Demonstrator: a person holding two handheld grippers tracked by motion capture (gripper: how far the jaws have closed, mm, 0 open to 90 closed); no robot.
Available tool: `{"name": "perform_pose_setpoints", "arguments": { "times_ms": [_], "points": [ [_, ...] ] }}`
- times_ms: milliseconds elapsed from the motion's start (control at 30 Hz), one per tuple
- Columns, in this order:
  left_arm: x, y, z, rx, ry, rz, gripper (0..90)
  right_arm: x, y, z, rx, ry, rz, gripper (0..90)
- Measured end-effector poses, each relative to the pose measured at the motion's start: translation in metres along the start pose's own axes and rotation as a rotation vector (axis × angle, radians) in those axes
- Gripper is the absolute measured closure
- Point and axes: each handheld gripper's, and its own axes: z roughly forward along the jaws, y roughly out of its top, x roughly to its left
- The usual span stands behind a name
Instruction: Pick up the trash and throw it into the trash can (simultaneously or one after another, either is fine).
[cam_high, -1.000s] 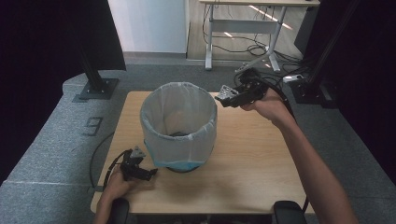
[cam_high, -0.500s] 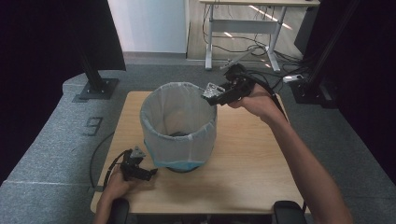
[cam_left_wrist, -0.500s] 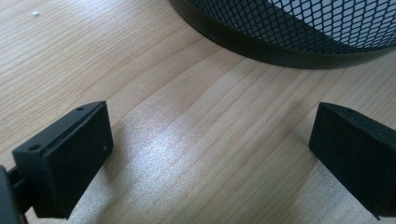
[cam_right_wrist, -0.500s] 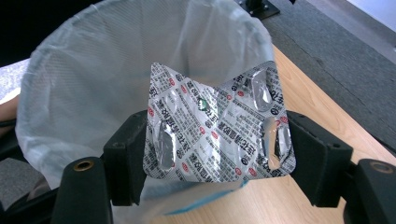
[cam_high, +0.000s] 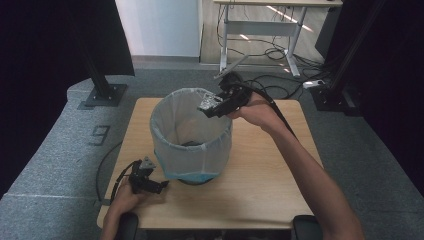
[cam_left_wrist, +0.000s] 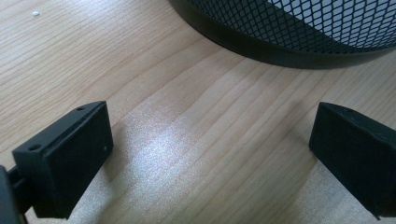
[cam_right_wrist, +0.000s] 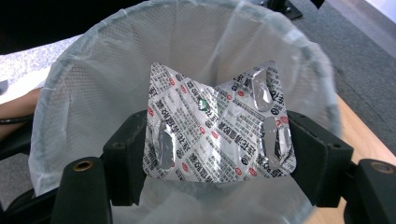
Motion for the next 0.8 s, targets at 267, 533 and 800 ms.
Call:
{"name": "perform_pose_setpoints", "arguments": {
  "times_ms": [267, 533, 800],
  "points": [
    [0.000, 0.000, 0.000, 0.000, 0.000, 0.000, 0.0, 0.008, 0.003, 0.025, 0.030, 0.023, -0.030, 28.3],
    [0.000, 0.000, 0.000, 0.000, 0.000, 0.000, 0.0, 0.016, 0.000, 0.047, 0.072, 0.034, -0.070, 24.9],
    [0.000, 0.000, 0.000, 0.000, 0.000, 0.000, 0.0, 0.017, -0.003, 0.059, 0.101, 0.032, -0.078, 2.9]
  ]
}}
